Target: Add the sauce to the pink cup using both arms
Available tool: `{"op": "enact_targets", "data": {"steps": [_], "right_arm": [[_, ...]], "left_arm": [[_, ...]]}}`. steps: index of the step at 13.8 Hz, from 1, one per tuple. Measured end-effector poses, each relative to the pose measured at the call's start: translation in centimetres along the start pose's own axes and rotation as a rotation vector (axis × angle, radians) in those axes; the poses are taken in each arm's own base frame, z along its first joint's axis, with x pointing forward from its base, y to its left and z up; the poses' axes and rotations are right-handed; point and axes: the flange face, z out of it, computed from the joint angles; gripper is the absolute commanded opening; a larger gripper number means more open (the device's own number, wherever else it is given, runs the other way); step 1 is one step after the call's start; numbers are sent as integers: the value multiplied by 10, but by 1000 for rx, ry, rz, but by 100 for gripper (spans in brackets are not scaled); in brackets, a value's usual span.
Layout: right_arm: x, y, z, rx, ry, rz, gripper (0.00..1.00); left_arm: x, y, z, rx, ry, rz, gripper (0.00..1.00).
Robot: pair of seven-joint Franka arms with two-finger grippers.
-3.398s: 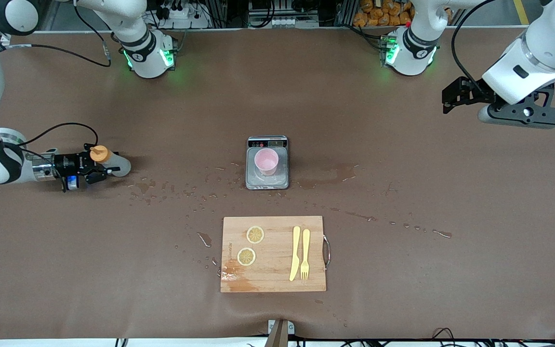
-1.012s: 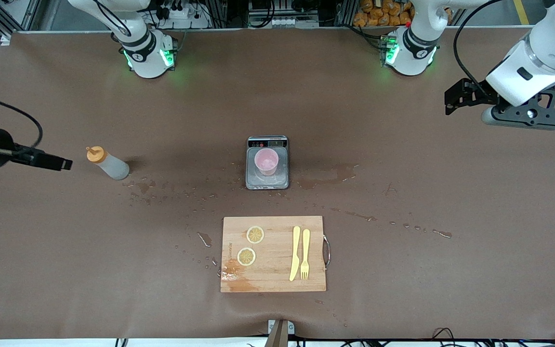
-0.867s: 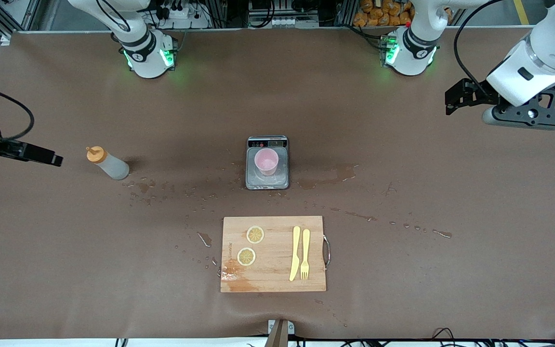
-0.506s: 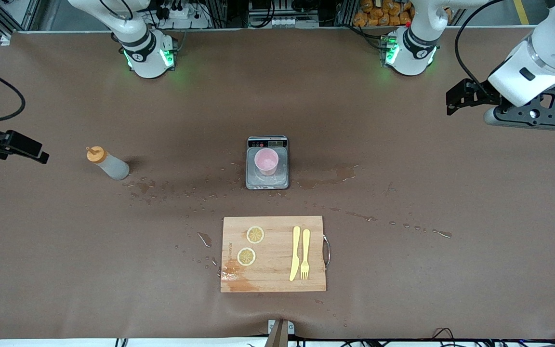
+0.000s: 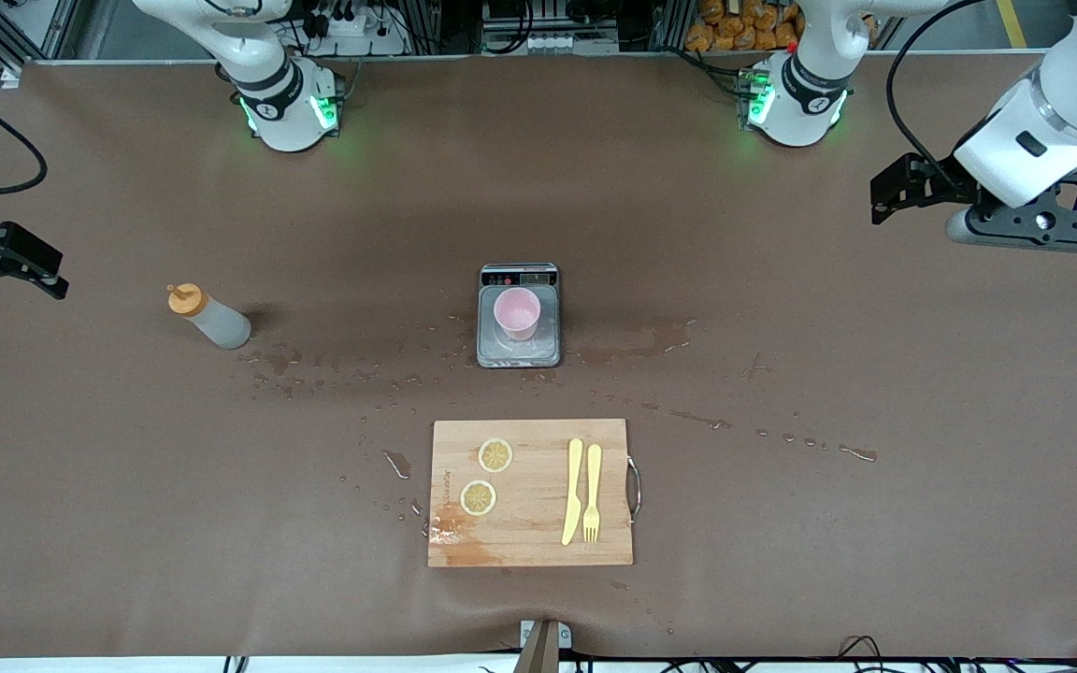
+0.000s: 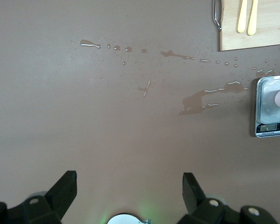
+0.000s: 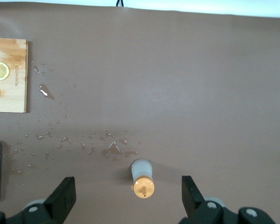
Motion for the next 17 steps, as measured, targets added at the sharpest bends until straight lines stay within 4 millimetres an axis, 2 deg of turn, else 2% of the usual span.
{"op": "enact_targets", "data": {"steps": [3,6,17], "right_arm": [[-1,4,-5,-3,11,14,100],[-1,0,-6,2,10,83,100],[-1,-3,-6,3,10,77,100]], "left_arm": [[0,-1,0,9,1,-1,100],[0,-1,0,10,2,-1,100],[0,0,0,10,2,1,100]]}}
